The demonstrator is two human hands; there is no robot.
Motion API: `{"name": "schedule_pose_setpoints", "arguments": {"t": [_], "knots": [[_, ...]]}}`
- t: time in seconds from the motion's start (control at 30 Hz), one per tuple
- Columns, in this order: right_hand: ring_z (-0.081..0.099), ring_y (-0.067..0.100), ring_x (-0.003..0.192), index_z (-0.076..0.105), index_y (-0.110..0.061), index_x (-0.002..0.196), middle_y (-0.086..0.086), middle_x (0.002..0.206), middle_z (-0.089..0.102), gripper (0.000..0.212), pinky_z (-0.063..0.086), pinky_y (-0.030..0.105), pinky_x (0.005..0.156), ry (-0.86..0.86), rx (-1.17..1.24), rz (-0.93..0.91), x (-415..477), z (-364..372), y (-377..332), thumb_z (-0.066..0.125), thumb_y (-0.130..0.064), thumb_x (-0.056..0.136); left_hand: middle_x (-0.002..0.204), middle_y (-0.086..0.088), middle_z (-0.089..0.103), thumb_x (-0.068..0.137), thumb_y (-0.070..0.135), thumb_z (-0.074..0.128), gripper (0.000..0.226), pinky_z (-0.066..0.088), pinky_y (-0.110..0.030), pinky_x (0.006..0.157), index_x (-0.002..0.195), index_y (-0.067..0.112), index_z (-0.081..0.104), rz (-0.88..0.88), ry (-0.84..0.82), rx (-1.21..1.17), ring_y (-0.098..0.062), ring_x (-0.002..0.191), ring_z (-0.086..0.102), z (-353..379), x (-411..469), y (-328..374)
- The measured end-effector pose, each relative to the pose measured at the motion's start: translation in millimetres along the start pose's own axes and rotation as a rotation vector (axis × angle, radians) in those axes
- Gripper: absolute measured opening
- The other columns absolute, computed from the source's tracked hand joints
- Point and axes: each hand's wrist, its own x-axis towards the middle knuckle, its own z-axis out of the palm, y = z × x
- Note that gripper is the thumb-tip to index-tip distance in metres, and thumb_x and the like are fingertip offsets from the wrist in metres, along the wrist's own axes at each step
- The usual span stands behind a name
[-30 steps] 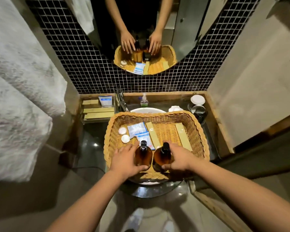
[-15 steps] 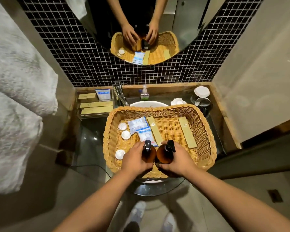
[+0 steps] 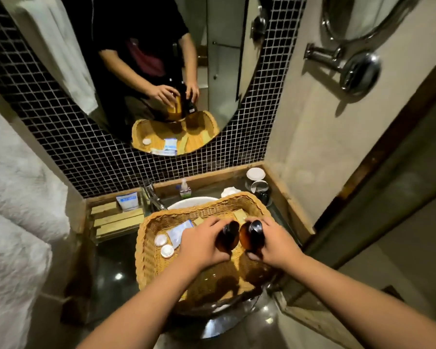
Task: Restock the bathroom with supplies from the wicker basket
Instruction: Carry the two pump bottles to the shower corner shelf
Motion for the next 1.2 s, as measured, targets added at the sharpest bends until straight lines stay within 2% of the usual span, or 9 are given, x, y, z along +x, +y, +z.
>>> {"name": "schedule_pose_setpoints", "arguments": {"t": [0.27, 0.53, 0.6, 0.67, 0.73, 0.83, 0.9, 0.97, 1.2], "knots": [[0.056, 0.024, 0.119, 0.046, -0.026, 0.143, 0.000, 0.127, 0.050, 0.090, 0.050, 0.039, 0.098, 0.267, -0.039, 0.185, -84.3, -103.2, 36.8, 0.084, -0.045, 0.064, 0.112, 0.017, 0.063, 0.052, 0.073, 0.063, 0.081, 0.051, -0.028, 0.058, 0.127, 0.045, 0.049, 0.367, 0.080, 0.025, -0.016, 0.091, 0.067, -31.2, 56.2, 110.0], [0.060, 0.021, 0.114, 0.055, -0.025, 0.136, 0.000, 0.124, 0.059, 0.083, 0.051, 0.040, 0.094, 0.544, -0.009, 0.471, -226.8, -171.6, 92.2, 0.087, -0.044, 0.062, 0.105, 0.012, 0.062, 0.053, 0.070, 0.068, 0.087, 0.056, -0.032, 0.070, 0.132, 0.045, 0.042, 0.732, 0.039, -0.029, -0.018, 0.093, 0.066, -22.6, 68.3, 267.7], [0.063, 0.011, 0.102, 0.056, -0.040, 0.123, -0.013, 0.113, 0.063, 0.071, 0.055, 0.033, 0.082, 0.568, 0.020, 0.607, -258.6, -185.7, 112.2, 0.084, -0.052, 0.059, 0.100, 0.014, 0.060, 0.052, 0.072, 0.064, 0.084, 0.055, -0.030, 0.070, 0.129, 0.046, 0.043, 0.748, 0.019, -0.063, -0.013, 0.089, 0.064, -14.5, 64.9, 315.6], [0.062, -0.002, 0.079, 0.056, -0.047, 0.102, -0.022, 0.089, 0.065, 0.055, 0.046, 0.018, 0.061, 0.614, 0.054, 0.722, -286.3, -198.8, 134.6, 0.082, -0.057, 0.055, 0.094, 0.015, 0.060, 0.051, 0.072, 0.063, 0.077, 0.055, -0.029, 0.067, 0.122, 0.045, 0.046, 0.762, 0.003, -0.081, -0.011, 0.082, 0.062, -5.0, 64.0, 358.7], [0.061, -0.005, 0.068, 0.054, -0.048, 0.092, -0.025, 0.082, 0.064, 0.050, 0.039, 0.014, 0.049, 0.646, 0.046, 0.785, -311.0, -214.4, 157.6, 0.081, -0.056, 0.051, 0.088, 0.014, 0.058, 0.051, 0.070, 0.063, 0.070, 0.054, -0.029, 0.061, 0.113, 0.043, 0.048, 0.799, 0.001, -0.054, -0.010, 0.075, 0.061, 7.7, 69.8, 398.7], [0.061, 0.000, 0.070, 0.052, -0.047, 0.101, -0.021, 0.085, 0.062, 0.059, 0.049, 0.018, 0.057, 0.657, -0.035, 0.801, -338.4, -240.3, 195.0, 0.081, -0.056, 0.051, 0.080, 0.018, 0.050, 0.049, 0.067, 0.067, 0.069, 0.040, -0.019, 0.046, 0.109, 0.041, 0.045, 0.854, 0.030, -0.012, -0.006, 0.064, 0.053, 25.9, 91.2, 454.7], [0.057, 0.002, 0.078, 0.050, -0.044, 0.115, -0.023, 0.095, 0.054, 0.071, 0.043, 0.015, 0.063, 0.643, -0.109, 0.753, -352.0, -259.9, 228.7, 0.081, -0.057, 0.052, 0.077, 0.021, 0.041, 0.046, 0.066, 0.070, 0.075, 0.027, -0.014, 0.043, 0.111, 0.041, 0.042, 0.839, 0.072, -0.032, -0.002, 0.058, 0.045, 36.9, 110.4, 493.9], [0.056, 0.004, 0.079, 0.048, -0.044, 0.118, -0.022, 0.095, 0.051, 0.073, 0.039, 0.014, 0.061, 0.655, -0.130, 0.721, -358.8, -278.6, 260.2, 0.080, -0.057, 0.053, 0.075, 0.021, 0.038, 0.043, 0.067, 0.070, 0.079, 0.025, -0.013, 0.042, 0.112, 0.040, 0.041, 0.805, 0.096, -0.044, -0.003, 0.055, 0.042, 45.3, 129.1, 526.3], [0.058, 0.013, 0.086, 0.050, -0.035, 0.130, -0.012, 0.108, 0.057, 0.080, 0.054, 0.029, 0.070, 0.689, -0.209, 0.676, -344.0, -318.3, 368.8, 0.083, -0.050, 0.059, 0.082, 0.017, 0.051, 0.051, 0.055, 0.075, 0.073, 0.026, -0.015, 0.045, 0.113, 0.040, 0.040, 0.643, 0.079, -0.079, -0.006, 0.056, 0.043, 85.4, 189.3, 603.6]]}}
